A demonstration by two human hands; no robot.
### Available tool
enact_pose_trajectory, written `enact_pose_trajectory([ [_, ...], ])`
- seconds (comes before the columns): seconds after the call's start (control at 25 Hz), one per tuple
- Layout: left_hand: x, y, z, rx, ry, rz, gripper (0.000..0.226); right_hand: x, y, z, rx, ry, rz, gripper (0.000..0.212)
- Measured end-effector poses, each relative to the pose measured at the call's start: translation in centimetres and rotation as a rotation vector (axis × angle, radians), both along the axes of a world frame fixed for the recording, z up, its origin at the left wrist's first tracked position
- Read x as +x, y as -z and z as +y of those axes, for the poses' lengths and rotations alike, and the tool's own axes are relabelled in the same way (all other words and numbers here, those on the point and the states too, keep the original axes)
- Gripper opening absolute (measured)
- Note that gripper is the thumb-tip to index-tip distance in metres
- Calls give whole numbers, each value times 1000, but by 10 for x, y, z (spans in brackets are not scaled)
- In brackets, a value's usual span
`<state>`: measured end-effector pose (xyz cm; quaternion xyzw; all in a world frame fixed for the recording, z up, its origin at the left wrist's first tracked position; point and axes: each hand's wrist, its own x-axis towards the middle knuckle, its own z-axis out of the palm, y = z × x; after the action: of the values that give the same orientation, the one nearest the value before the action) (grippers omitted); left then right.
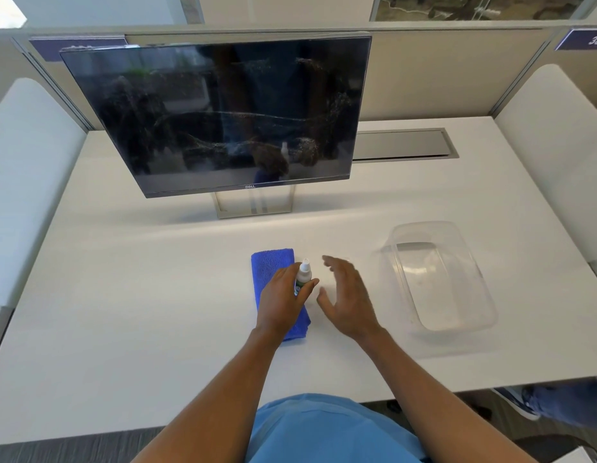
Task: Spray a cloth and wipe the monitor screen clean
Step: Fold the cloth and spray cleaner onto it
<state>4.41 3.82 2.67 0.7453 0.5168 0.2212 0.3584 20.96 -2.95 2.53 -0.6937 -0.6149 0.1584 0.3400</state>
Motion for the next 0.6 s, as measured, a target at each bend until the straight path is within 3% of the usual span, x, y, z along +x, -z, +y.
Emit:
enact_pose_trajectory([
  [0.2,4,-7,-4,-31,17,-39,34,-23,-10,-7,-99,-125,85,91],
  [0.6,6,-19,-8,-94,9,-38,28,-31,-13,-6,-89,-85,120,96],
])
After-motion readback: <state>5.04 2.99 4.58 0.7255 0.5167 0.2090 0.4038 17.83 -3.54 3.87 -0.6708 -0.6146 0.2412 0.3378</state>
